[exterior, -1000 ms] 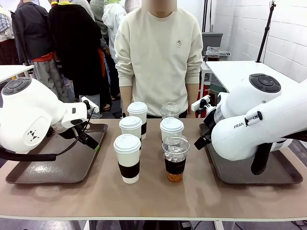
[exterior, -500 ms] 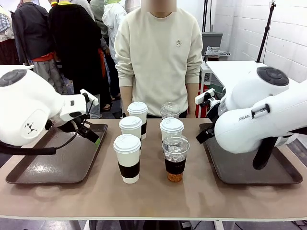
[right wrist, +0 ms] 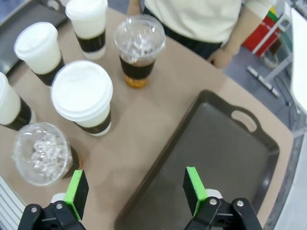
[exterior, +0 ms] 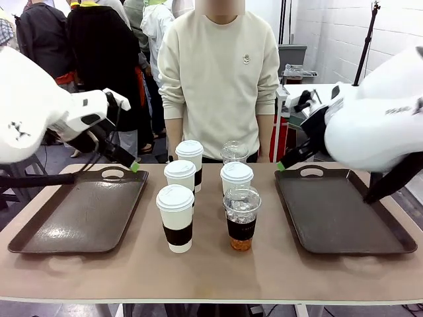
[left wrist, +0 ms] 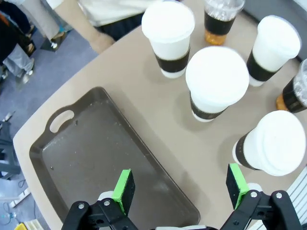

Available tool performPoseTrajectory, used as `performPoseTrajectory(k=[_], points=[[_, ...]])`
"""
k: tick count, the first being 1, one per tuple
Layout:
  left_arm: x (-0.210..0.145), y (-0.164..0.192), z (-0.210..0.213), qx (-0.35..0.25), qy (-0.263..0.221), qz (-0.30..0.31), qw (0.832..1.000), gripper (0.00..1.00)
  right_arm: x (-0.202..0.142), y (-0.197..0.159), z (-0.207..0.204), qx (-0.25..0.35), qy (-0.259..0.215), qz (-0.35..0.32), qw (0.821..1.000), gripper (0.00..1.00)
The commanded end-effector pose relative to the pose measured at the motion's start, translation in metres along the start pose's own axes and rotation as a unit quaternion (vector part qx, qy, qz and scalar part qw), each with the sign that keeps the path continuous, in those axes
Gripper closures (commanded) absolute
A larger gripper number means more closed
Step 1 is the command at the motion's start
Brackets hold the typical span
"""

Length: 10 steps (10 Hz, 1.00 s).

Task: Distribute the coffee onto the tray.
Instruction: Pick up one iced Americano and place it on the right Handle tray.

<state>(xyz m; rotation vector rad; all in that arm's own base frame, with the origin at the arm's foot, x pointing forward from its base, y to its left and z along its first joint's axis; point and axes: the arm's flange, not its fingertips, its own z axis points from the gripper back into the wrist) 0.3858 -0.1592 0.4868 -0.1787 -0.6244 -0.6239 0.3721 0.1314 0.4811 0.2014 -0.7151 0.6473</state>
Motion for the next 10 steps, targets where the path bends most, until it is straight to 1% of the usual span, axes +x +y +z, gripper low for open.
performPoseTrajectory(k=[1,4,6,10], points=[[-0.008,0.015,0.017,-0.026,-0.028,0.006,0.999,0.0,-0.023,-0.009,0.019,0.039,-0.038,0.005,0.999,0.0],[-0.017,0.033,0.028,-0.053,-0.053,0.024,0.997,0.0,-0.031,-0.021,0.04,0.084,-0.097,0.0,0.992,0.0],[-0.023,0.045,0.031,-0.073,-0.068,0.04,0.994,0.0,-0.035,-0.03,0.041,0.111,-0.12,-0.01,0.986,0.0],[-0.032,0.071,0.041,-0.112,-0.08,0.065,0.988,0.0,-0.045,-0.047,0.03,0.134,-0.125,-0.027,0.983,0.0]])
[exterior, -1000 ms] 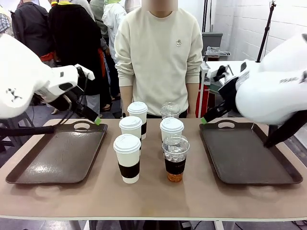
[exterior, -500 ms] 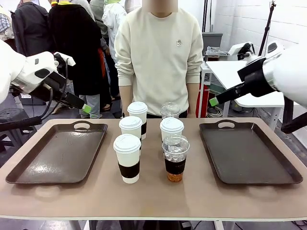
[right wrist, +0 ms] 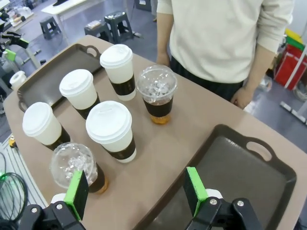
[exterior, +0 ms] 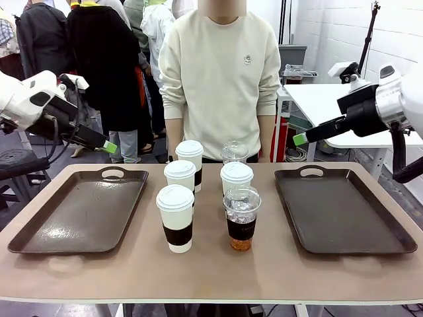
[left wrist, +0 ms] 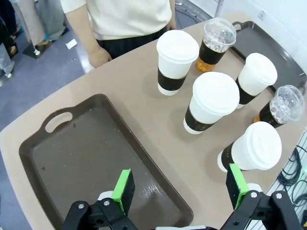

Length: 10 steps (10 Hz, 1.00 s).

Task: Distribute the coffee onto the tray.
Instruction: Pick up one iced Americano and place it on the right Handle tray.

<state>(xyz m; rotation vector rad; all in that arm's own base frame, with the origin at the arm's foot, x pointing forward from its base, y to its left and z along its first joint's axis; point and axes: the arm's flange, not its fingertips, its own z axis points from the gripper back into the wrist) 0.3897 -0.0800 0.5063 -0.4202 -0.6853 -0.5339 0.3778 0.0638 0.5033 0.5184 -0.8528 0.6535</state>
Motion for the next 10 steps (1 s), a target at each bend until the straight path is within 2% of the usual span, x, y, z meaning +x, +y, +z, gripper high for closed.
performPoseTrajectory(k=[1,4,5,10], points=[[-0.009,0.008,0.009,-0.037,-0.02,0.002,0.999,0.0,-0.036,0.001,-0.007,0.025,-0.007,0.0,1.0,0.0],[-0.012,0.012,0.017,-0.031,-0.031,0.005,0.999,0.0,-0.04,-0.006,-0.011,0.041,-0.01,-0.006,0.999,0.0],[-0.002,0.01,0.016,-0.017,-0.019,0.015,1.0,0.0,-0.013,-0.016,-0.007,0.015,0.002,-0.011,1.0,0.0],[-0.002,0.01,0.016,-0.017,-0.019,0.015,1.0,0.0,-0.013,-0.016,-0.007,0.015,0.002,-0.011,1.0,0.0]])
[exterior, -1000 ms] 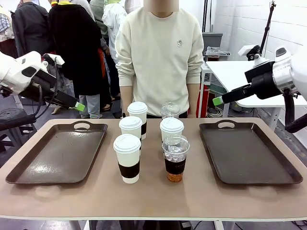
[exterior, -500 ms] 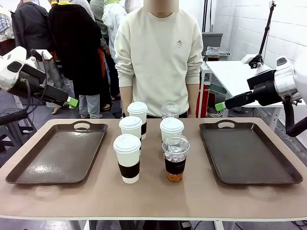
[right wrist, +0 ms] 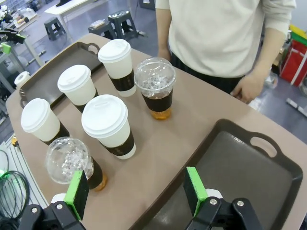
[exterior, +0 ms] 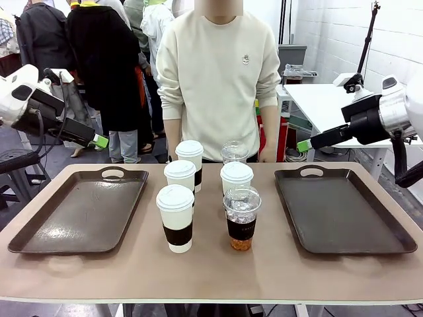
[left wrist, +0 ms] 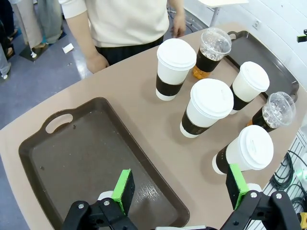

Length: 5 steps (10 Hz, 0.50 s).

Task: Distribute the coffee onto the tray.
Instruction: Pick up one iced Americano and place it on the right Handle tray.

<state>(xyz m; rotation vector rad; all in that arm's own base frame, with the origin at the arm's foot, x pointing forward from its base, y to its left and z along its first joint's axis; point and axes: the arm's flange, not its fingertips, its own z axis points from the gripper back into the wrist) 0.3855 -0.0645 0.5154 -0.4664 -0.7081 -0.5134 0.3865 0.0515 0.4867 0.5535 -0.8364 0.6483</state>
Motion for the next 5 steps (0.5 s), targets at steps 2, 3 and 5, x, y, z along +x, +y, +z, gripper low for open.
performPoseTrajectory(k=[2,3,5], points=[[-0.001,0.002,-0.001,-0.003,0.0,0.002,1.0,0.0,0.0,0.0,0.0,0.0,0.0,0.0,1.0,0.0],[-0.001,0.002,-0.001,-0.003,0.0,0.002,1.0,0.0,-0.003,-0.002,0.001,0.02,0.0,0.039,0.999,0.0],[-0.001,0.002,-0.001,-0.003,0.0,0.002,1.0,0.0,-0.019,-0.007,0.004,0.067,-0.006,0.11,0.992,0.0]])
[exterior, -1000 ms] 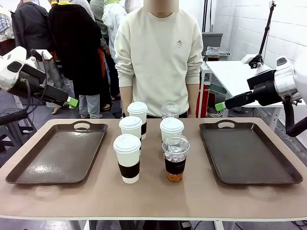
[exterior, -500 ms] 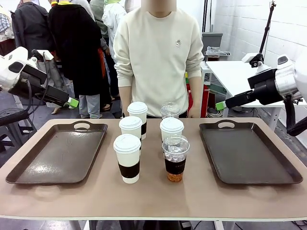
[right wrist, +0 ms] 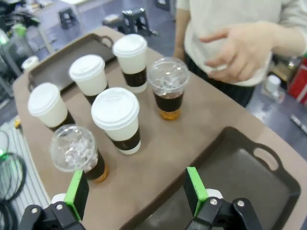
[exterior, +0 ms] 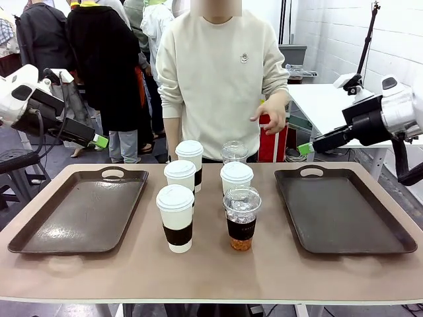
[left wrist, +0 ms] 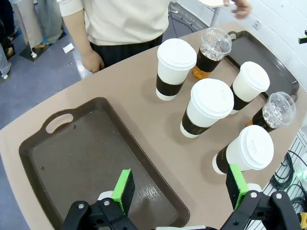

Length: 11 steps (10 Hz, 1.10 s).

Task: Distribute the coffee onto the tray.
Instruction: Pick up one iced Americano and place it on the right Handle tray.

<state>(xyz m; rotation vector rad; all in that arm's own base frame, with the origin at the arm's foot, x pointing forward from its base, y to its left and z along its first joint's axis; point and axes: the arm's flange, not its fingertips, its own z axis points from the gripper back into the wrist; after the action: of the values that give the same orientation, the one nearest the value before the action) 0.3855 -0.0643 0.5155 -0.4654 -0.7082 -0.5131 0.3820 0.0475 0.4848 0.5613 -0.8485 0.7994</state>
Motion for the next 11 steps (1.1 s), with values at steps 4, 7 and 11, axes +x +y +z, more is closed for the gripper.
performPoseTrajectory(k=[4,7,11], points=[[-0.001,0.002,-0.001,-0.003,0.0,0.002,1.0,0.0,-0.048,-0.013,-0.009,0.047,-0.018,0.194,0.98,0.0],[-0.001,0.002,-0.001,-0.003,0.0,0.002,1.0,0.0,-0.062,-0.016,-0.025,0.039,-0.045,0.274,0.96,0.0],[-0.001,0.002,-0.001,-0.003,0.0,0.002,1.0,0.0,-0.041,-0.032,-0.01,0.042,-0.026,0.273,0.961,0.0]])
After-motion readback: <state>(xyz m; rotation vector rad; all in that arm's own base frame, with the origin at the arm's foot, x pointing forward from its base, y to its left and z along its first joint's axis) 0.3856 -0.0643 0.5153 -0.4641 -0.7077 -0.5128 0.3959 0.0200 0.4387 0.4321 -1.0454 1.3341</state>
